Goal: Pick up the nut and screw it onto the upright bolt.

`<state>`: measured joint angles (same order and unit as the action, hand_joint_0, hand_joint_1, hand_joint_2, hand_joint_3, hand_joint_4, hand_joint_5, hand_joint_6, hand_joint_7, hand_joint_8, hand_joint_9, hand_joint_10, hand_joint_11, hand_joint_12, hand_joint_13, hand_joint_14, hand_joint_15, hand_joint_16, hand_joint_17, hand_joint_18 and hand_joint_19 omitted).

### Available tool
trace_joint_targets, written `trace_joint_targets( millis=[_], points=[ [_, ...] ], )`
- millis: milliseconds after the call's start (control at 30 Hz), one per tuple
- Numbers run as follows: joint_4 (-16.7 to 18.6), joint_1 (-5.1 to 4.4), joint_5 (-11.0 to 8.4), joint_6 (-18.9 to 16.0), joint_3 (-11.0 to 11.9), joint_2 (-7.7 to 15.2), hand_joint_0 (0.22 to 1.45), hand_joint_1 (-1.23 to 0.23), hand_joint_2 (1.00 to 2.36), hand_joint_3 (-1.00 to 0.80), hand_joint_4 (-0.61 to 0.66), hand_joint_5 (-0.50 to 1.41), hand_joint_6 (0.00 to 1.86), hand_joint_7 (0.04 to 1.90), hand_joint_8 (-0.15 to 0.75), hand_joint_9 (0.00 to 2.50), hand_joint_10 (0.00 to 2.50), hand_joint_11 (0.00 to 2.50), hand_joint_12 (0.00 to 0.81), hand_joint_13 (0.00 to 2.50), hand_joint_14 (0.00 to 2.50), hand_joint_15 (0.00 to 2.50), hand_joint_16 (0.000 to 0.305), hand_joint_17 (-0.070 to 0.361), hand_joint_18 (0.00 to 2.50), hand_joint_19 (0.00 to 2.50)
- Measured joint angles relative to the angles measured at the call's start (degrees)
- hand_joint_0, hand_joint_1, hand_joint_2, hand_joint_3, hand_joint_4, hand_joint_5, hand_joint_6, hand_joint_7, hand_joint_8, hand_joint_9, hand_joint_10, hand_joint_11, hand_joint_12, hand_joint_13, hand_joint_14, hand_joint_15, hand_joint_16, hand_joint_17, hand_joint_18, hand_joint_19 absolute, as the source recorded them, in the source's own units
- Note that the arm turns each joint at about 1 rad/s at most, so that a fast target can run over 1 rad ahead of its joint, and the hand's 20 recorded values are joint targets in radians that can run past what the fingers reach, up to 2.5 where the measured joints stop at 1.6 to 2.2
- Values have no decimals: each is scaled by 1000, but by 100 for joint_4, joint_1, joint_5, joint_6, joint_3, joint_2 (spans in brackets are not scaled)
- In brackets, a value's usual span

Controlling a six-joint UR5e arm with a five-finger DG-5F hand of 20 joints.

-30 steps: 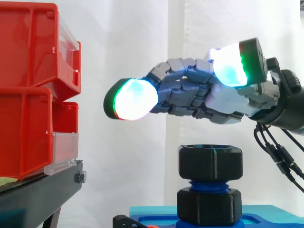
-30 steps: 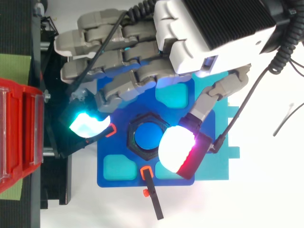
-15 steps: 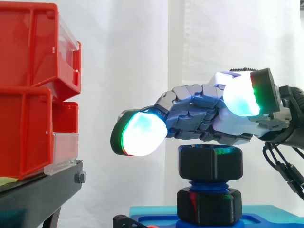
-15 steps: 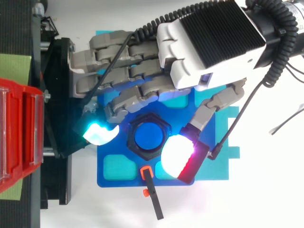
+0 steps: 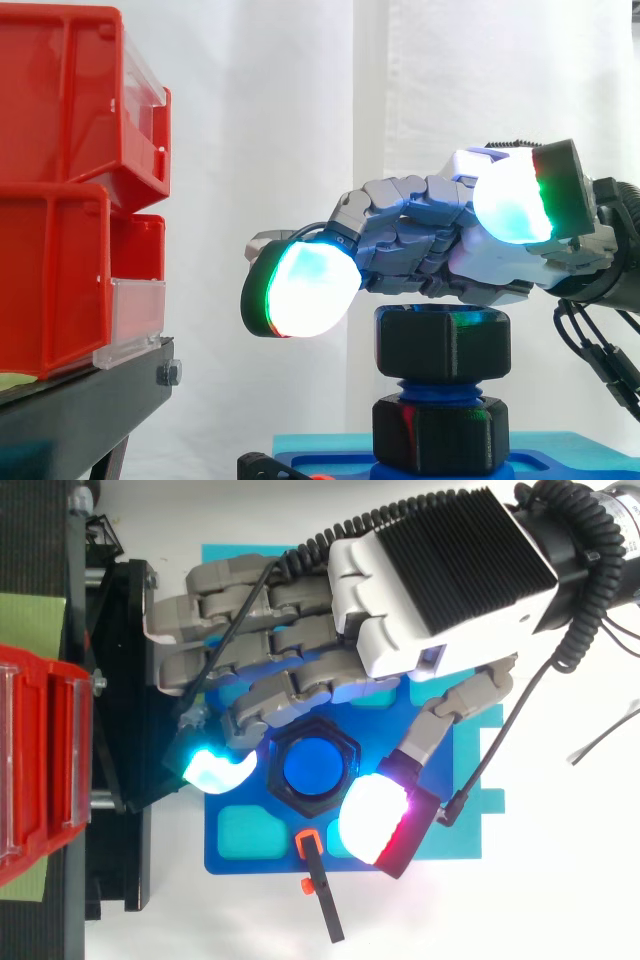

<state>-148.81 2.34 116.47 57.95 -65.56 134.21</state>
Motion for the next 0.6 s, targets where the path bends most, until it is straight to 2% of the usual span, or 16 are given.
trace_joint_targets(
  millis=[600],
  points=[
    [27,10,31,2,-1,0,465,-213,1000,-500,189,-178,502,735,230,257,0,0,319,79,0,0,40,89,0,0]
  ],
)
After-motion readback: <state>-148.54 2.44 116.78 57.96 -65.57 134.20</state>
